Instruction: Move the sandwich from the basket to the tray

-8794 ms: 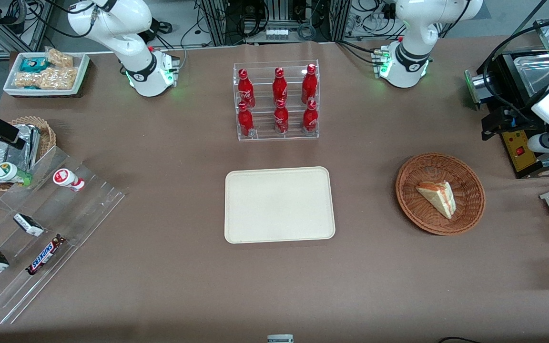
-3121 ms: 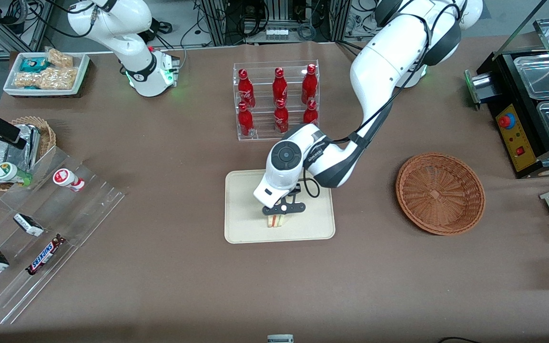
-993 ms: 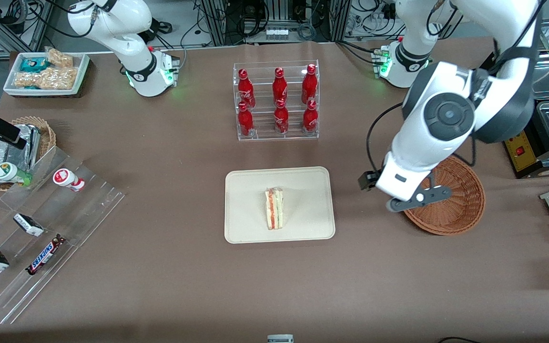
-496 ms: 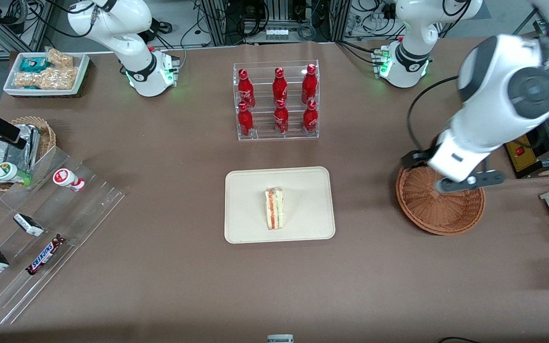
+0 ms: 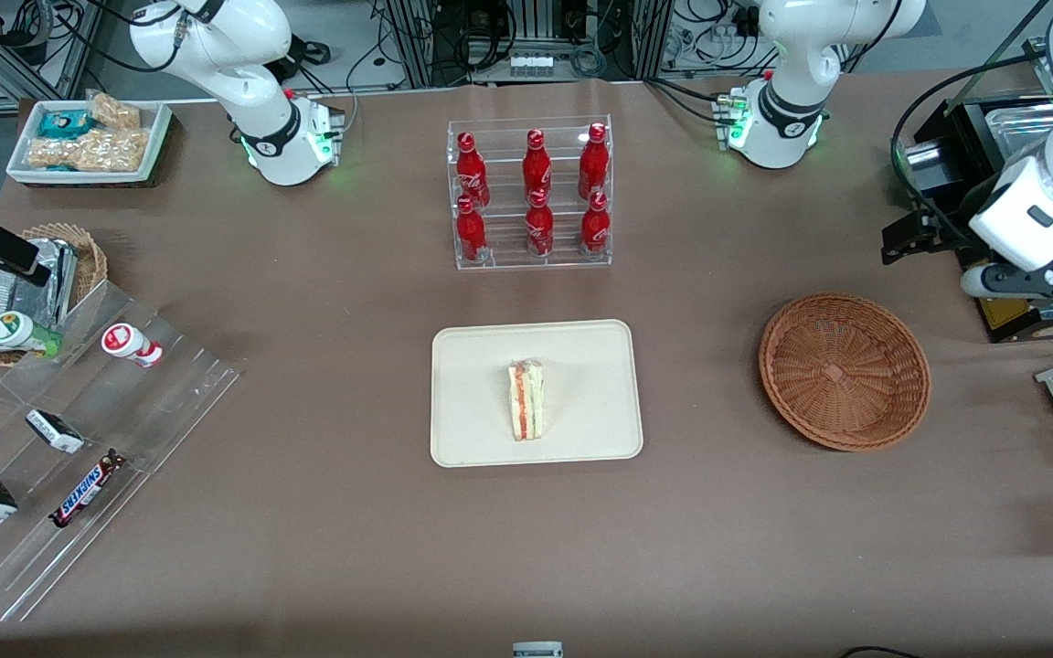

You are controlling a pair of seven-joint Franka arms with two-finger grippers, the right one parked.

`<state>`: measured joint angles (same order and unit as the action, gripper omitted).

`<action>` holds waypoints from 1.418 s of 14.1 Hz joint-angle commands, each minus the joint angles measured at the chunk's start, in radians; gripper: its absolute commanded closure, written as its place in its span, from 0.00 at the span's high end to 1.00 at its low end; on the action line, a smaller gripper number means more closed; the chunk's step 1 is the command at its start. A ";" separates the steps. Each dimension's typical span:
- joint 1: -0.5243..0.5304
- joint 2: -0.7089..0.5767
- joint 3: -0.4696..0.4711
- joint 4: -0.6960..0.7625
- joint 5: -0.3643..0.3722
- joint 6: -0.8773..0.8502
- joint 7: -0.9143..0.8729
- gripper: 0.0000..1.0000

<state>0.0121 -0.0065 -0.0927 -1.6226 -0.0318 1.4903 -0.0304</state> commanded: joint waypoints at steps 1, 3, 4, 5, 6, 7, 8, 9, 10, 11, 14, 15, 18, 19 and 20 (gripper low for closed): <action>-0.024 0.040 0.013 0.076 -0.005 0.042 0.038 1.00; -0.024 0.036 0.011 0.079 0.003 0.051 0.040 1.00; -0.026 0.028 0.013 0.076 0.004 0.039 0.047 1.00; -0.027 0.026 0.014 0.076 0.016 0.038 0.050 1.00; -0.029 0.026 0.013 0.075 0.036 0.035 0.044 1.00; -0.049 0.025 0.013 0.073 0.052 0.033 0.043 1.00; -0.079 0.026 0.024 0.075 0.056 0.033 0.040 1.00; -0.086 0.032 0.037 0.075 0.058 0.033 0.038 1.00; -0.084 0.031 0.036 0.078 0.055 0.034 0.037 1.00; -0.083 0.025 0.037 0.076 0.053 0.038 0.037 1.00; -0.080 0.022 0.039 0.078 0.055 0.035 0.037 1.00; -0.081 0.022 0.037 0.076 0.053 0.035 0.037 1.00; -0.080 0.020 0.039 0.075 0.049 0.033 0.041 1.00; -0.080 0.020 0.039 0.075 0.044 0.033 0.041 1.00; -0.080 0.020 0.039 0.075 0.043 0.033 0.041 1.00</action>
<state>-0.0576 0.0141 -0.0629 -1.5627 0.0091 1.5390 0.0019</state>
